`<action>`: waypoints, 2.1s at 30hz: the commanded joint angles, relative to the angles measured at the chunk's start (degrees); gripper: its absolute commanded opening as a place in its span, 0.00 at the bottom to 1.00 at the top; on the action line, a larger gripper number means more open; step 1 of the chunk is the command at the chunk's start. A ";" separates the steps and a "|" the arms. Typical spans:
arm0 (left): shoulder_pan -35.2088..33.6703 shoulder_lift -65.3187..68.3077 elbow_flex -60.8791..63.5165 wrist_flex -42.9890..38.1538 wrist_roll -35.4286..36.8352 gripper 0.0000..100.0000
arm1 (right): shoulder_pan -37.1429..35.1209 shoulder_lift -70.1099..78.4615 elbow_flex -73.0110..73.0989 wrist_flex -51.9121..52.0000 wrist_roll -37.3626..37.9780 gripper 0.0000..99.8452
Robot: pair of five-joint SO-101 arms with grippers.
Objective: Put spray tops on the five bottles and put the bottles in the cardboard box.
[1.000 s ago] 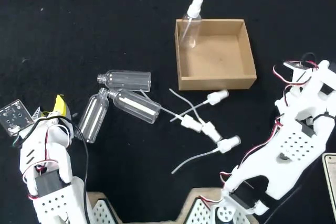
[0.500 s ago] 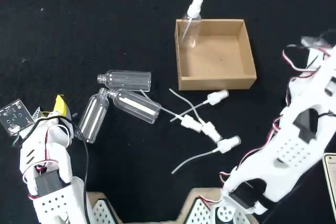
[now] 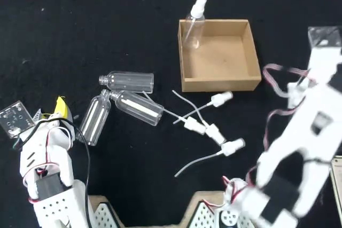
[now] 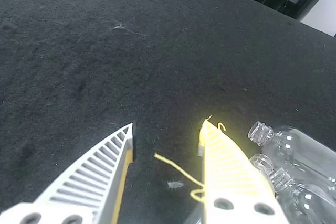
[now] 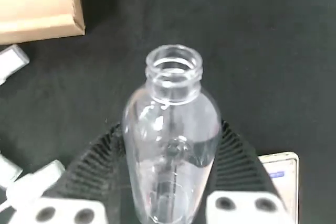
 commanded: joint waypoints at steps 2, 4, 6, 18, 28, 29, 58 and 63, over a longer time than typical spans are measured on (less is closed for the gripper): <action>0.66 -0.26 -0.84 0.18 -0.44 0.20 | -3.34 -16.13 12.35 -9.23 -5.10 0.11; 0.75 -0.26 -1.54 0.35 -0.44 0.20 | -4.48 -20.88 13.85 -8.53 -7.03 0.11; 1.89 0.18 -4.35 2.11 -2.81 0.20 | -4.40 -24.40 14.02 -7.21 -8.09 0.11; 38.90 3.60 -16.04 16.35 -20.48 0.20 | 9.41 -28.44 14.02 -6.51 -7.82 0.11; 52.09 36.48 -26.51 3.87 -20.48 0.20 | 21.01 -28.44 14.20 -8.62 -3.52 0.11; 52.88 40.53 -28.18 2.20 -20.57 0.20 | 21.63 -28.44 14.20 -8.62 -3.43 0.11; 68.53 102.68 -70.99 7.38 -37.89 0.22 | 27.16 -28.35 14.37 -8.97 0.62 0.11; 68.26 102.77 -76.70 13.98 -39.74 0.28 | 27.16 -28.35 14.37 -8.97 0.62 0.11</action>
